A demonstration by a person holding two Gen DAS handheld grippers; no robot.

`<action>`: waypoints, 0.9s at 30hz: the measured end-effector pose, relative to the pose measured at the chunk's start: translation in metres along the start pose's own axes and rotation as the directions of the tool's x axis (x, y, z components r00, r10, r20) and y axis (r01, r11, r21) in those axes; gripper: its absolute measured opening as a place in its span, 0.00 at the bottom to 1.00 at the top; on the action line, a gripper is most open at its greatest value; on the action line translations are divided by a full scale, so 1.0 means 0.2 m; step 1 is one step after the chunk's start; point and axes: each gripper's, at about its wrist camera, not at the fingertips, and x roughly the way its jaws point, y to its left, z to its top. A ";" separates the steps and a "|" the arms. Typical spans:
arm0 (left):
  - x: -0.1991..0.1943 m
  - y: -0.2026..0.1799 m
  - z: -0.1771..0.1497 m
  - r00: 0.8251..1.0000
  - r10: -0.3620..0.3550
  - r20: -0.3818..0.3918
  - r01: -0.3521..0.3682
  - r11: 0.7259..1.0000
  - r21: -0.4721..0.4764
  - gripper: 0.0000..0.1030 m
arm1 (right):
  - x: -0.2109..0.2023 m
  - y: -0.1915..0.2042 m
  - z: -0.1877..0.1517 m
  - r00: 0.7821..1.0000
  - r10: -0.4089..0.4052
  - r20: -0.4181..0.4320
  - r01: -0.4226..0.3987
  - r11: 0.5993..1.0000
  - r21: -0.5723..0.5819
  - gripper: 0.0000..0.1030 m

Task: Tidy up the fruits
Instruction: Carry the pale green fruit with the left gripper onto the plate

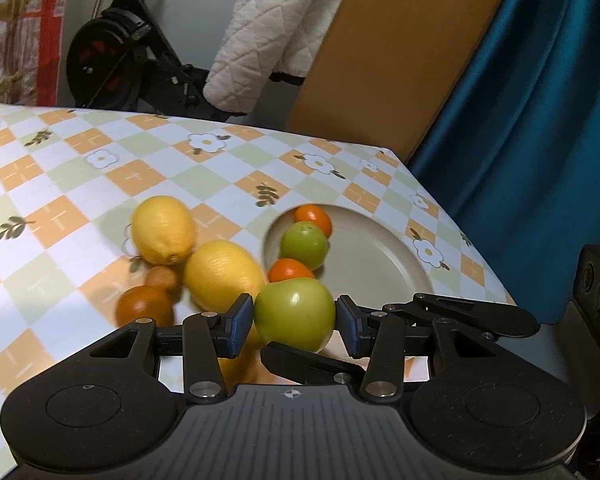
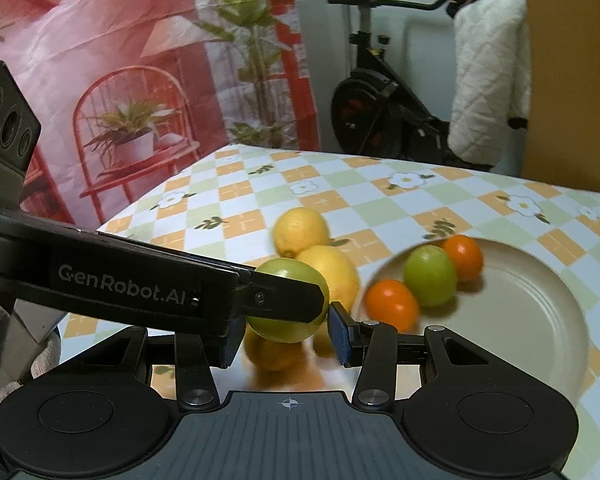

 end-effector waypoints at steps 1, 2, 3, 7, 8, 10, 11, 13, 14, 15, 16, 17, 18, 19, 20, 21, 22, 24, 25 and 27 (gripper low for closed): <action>0.01 -0.02 0.01 1.000 0.000 -0.003 0.000 1.000 0.008 0.47 | -0.01 -0.02 0.00 1.000 -0.003 0.003 0.003 1.000 0.006 0.40; 0.03 -0.04 0.01 1.000 0.000 -0.007 0.000 1.000 0.015 0.47 | -0.01 -0.04 -0.01 1.000 -0.007 0.007 0.007 1.000 0.013 0.40; 0.05 -0.05 0.01 1.000 0.000 -0.013 0.000 1.000 0.022 0.47 | -0.02 -0.06 -0.02 1.000 -0.010 0.009 0.010 1.000 0.021 0.40; 0.13 -0.10 0.02 0.999 0.001 -0.046 0.001 0.999 0.047 0.47 | -0.01 -0.13 -0.05 0.999 -0.032 0.002 0.032 0.998 0.050 0.40; 0.15 -0.11 0.03 0.999 0.004 -0.052 -0.001 0.998 0.055 0.47 | -0.01 -0.15 -0.05 0.999 -0.036 0.001 0.036 0.998 0.060 0.40; 0.19 -0.13 0.03 0.998 0.008 -0.065 -0.003 0.998 0.070 0.47 | 0.00 -0.20 -0.07 0.999 -0.040 -0.002 0.040 0.996 0.081 0.40; 0.20 -0.13 0.03 0.997 0.009 -0.074 -0.003 0.997 0.074 0.47 | 0.00 -0.22 -0.07 0.999 -0.042 -0.005 0.042 0.995 0.088 0.40; 0.25 -0.15 0.03 0.996 0.014 -0.092 -0.006 0.996 0.084 0.47 | 0.02 -0.26 -0.08 0.999 -0.046 -0.015 0.047 0.994 0.103 0.40; 0.26 -0.15 0.03 0.995 0.019 -0.100 -0.010 0.996 0.090 0.47 | 0.03 -0.27 -0.09 0.999 -0.046 -0.021 0.048 0.993 0.110 0.40; 0.28 -0.16 0.03 0.994 0.024 -0.106 -0.014 0.995 0.097 0.47 | 0.04 -0.28 -0.10 0.999 -0.047 -0.026 0.050 0.992 0.119 0.40; 0.29 -0.16 0.03 0.993 0.030 -0.112 -0.018 0.994 0.104 0.47 | 0.05 -0.29 -0.10 0.998 -0.048 -0.030 0.052 0.991 0.125 0.40; 0.31 -0.17 0.03 0.993 0.035 -0.117 -0.022 0.994 0.109 0.47 | 0.06 -0.30 -0.11 0.998 -0.049 -0.035 0.053 0.990 0.130 0.40; 0.32 -0.17 0.03 0.992 0.039 -0.121 -0.025 0.993 0.113 0.47 | 0.08 -0.31 -0.11 0.998 -0.050 -0.040 0.055 0.990 0.133 0.40; 0.34 -0.17 0.04 0.992 0.041 -0.121 -0.027 0.993 0.115 0.47 | 0.09 -0.32 -0.11 0.998 -0.050 -0.041 0.055 0.989 0.136 0.40; 0.34 -0.17 0.04 0.992 0.043 -0.120 -0.029 0.993 0.117 0.47 | 0.09 -0.33 -0.11 0.998 -0.050 -0.040 0.055 0.989 0.140 0.40; 0.36 -0.17 0.05 0.992 0.045 -0.119 -0.032 0.993 0.116 0.47 | 0.10 -0.34 -0.10 0.998 -0.048 -0.041 0.054 0.988 0.143 0.40; 0.36 -0.16 0.06 0.992 0.047 -0.120 -0.033 0.993 0.113 0.47 | 0.11 -0.34 -0.09 0.998 -0.049 -0.044 0.055 0.988 0.142 0.40; 0.38 -0.15 0.06 0.991 0.055 -0.123 -0.041 0.993 0.114 0.47 | 0.14 -0.34 -0.08 0.997 -0.057 -0.058 0.064 0.990 0.127 0.41; 0.39 -0.16 0.06 0.991 0.058 -0.123 -0.044 0.992 0.116 0.47 | 0.15 -0.34 -0.08 0.996 -0.060 -0.063 0.067 0.990 0.121 0.40; 0.40 -0.15 0.06 0.991 0.063 -0.120 -0.049 0.992 0.117 0.47 | 0.17 -0.35 -0.07 0.996 -0.062 -0.069 0.070 0.990 0.118 0.40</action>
